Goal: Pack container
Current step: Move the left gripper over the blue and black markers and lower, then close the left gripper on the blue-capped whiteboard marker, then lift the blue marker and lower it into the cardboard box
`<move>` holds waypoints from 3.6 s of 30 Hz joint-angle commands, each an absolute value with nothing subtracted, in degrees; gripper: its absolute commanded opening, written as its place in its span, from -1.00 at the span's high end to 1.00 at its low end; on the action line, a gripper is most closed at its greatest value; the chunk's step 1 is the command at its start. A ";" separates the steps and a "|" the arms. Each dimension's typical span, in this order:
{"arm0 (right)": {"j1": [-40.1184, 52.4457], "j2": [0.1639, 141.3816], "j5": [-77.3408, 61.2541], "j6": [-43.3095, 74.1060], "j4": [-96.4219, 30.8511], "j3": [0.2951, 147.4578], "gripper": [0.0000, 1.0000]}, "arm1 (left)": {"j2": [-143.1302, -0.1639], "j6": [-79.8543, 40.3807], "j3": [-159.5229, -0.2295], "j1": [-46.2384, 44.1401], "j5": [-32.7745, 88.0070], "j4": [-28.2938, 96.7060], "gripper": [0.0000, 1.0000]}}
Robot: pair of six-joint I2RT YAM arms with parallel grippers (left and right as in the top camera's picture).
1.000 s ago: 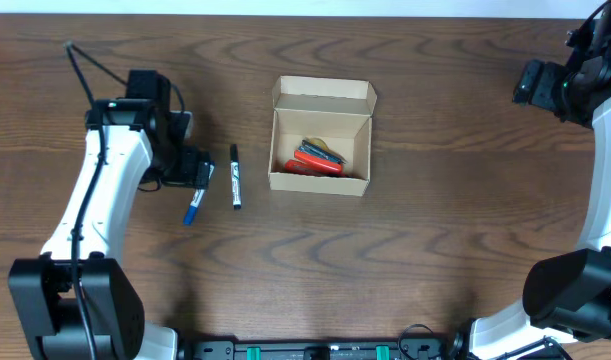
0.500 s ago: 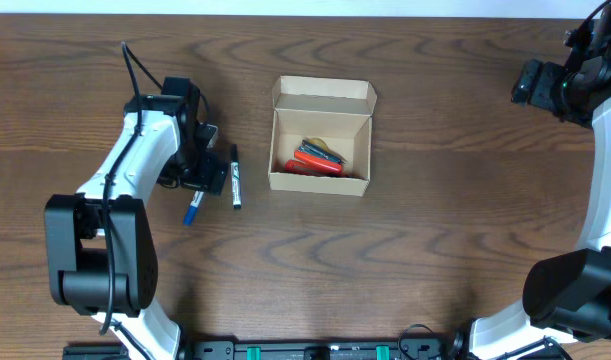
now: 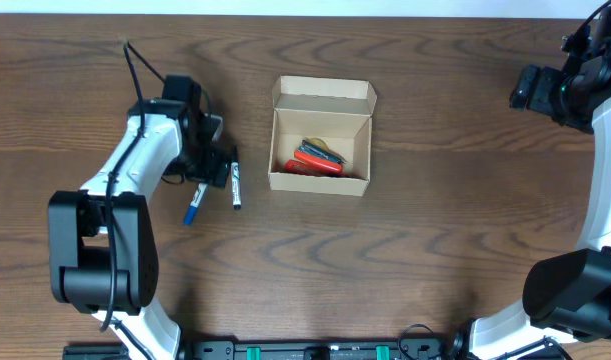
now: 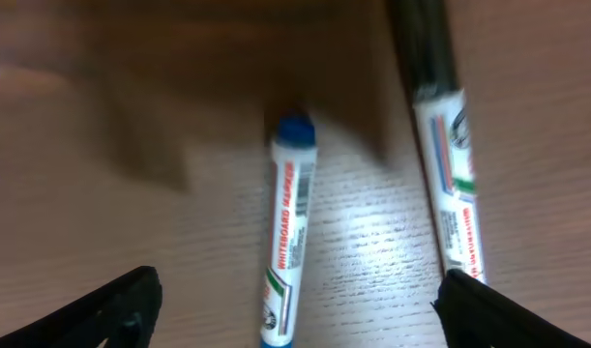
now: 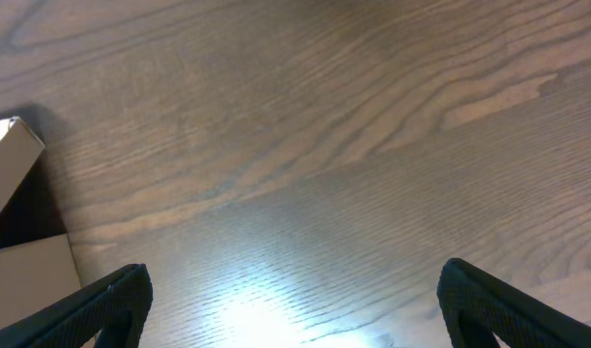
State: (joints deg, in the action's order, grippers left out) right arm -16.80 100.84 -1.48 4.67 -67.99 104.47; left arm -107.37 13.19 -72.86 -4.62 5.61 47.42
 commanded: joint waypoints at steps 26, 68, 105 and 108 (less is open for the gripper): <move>-16.84 100.44 -0.86 2.90 -69.23 104.12 -0.85 | -95.50 8.99 -55.31 -2.66 6.94 34.72 -0.89; -16.84 100.44 -0.86 2.02 -69.89 104.12 -0.79 | -100.82 8.51 -54.48 -2.61 7.53 33.91 0.85; -16.84 100.44 -0.89 0.73 -69.89 104.14 -0.75 | -101.08 44.47 -102.35 -21.47 20.64 65.89 0.89; -16.84 100.44 -0.89 0.54 -69.89 104.14 -0.75 | -103.72 49.10 -102.35 -23.11 20.71 65.47 0.88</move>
